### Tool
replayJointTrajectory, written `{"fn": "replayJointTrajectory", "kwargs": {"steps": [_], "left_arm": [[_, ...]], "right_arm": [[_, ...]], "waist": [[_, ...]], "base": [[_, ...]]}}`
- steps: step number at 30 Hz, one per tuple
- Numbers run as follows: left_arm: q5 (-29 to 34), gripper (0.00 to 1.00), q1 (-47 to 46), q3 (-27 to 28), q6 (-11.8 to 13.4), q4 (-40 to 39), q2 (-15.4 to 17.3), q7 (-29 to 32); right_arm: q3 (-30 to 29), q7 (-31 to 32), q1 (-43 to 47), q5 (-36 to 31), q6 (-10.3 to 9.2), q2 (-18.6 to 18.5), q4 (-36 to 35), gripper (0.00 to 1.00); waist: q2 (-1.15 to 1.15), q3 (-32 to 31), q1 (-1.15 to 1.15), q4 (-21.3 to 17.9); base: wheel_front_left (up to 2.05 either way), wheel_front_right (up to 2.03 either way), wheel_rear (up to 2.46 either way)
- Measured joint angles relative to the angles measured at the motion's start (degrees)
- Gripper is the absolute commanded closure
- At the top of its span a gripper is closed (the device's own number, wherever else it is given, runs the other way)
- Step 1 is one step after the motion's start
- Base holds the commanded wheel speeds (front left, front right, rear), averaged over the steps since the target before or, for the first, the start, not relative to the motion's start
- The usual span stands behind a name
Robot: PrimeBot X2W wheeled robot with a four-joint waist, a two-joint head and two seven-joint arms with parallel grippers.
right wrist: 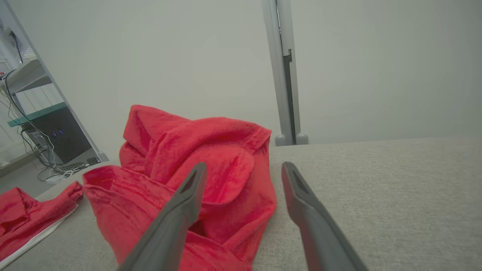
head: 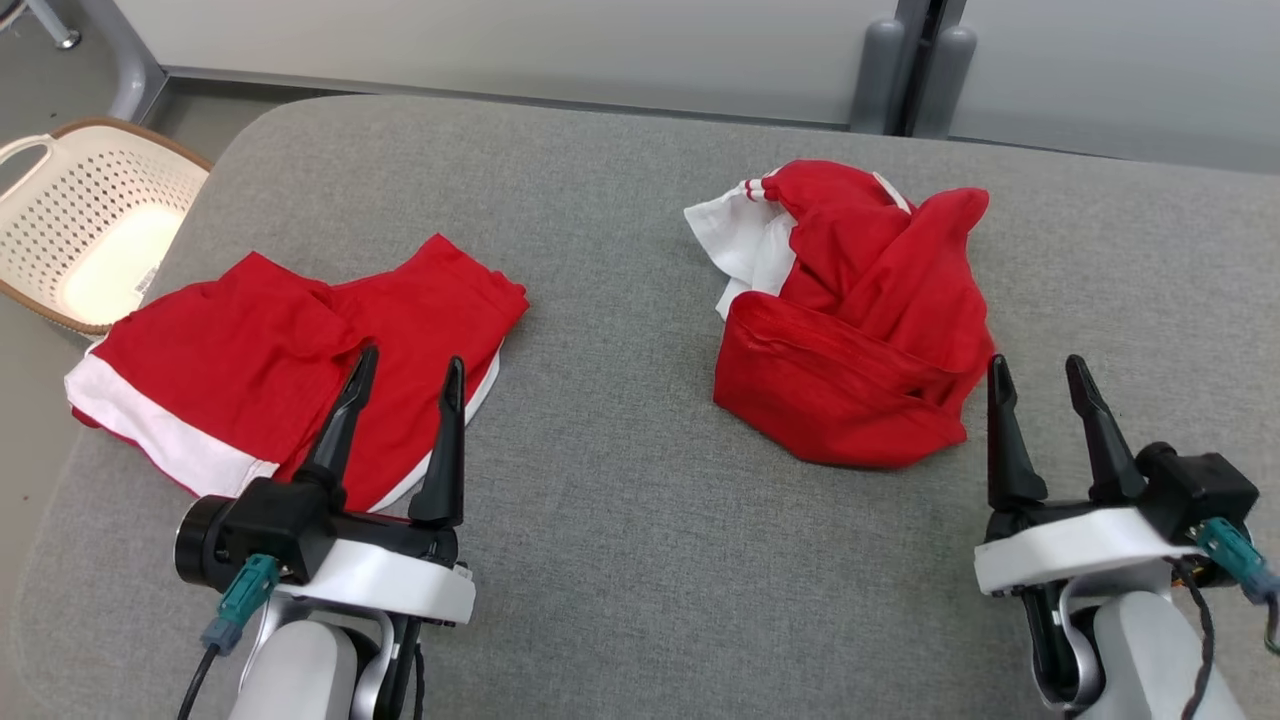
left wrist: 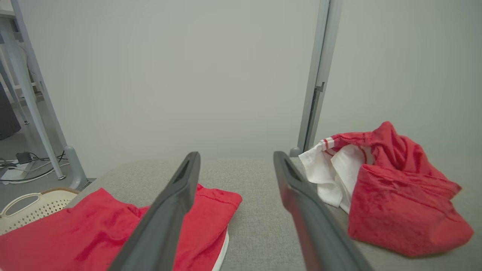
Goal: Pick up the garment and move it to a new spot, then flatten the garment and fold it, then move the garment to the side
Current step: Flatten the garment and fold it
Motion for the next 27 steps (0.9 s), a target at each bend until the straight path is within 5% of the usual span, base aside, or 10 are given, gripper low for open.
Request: {"fn": "replayJointTrajectory", "kwargs": {"steps": [10, 11, 12, 27], "left_arm": [[0.3, 0.00, -1.6, -1.3, -1.3, 2.1, -0.3, 0.0], [0.2, 0.00, -1.7, -1.5, -1.3, 2.1, -0.3, 0.0], [0.0, 0.00, -1.7, -1.6, -1.2, 2.2, -0.3, 0.0], [-0.2, 0.00, -0.2, -1.4, 0.1, 2.8, -0.3, 0.0]], "right_arm": [[2.8, 0.0, -7.3, 7.9, 0.00, 0.1, 11.7, 0.00], [3.3, 0.0, -7.6, 9.1, 0.00, 0.1, 12.4, 0.63], [3.7, 0.0, -7.9, 9.8, 0.00, 0.1, 12.8, 1.00], [-3.5, 0.0, -4.1, 1.1, 0.00, -1.8, 3.6, 1.00]], "waist": [[0.00, 3.9, 0.00, 3.0], [0.00, 4.0, 0.00, 3.2], [0.00, 4.1, 0.00, 3.4], [0.00, -0.1, 0.00, -0.3]], "base": [[0.00, 0.00, 0.00], [0.00, 0.00, 0.00], [0.00, 0.00, 0.00], [0.00, 0.00, 0.00]]}}
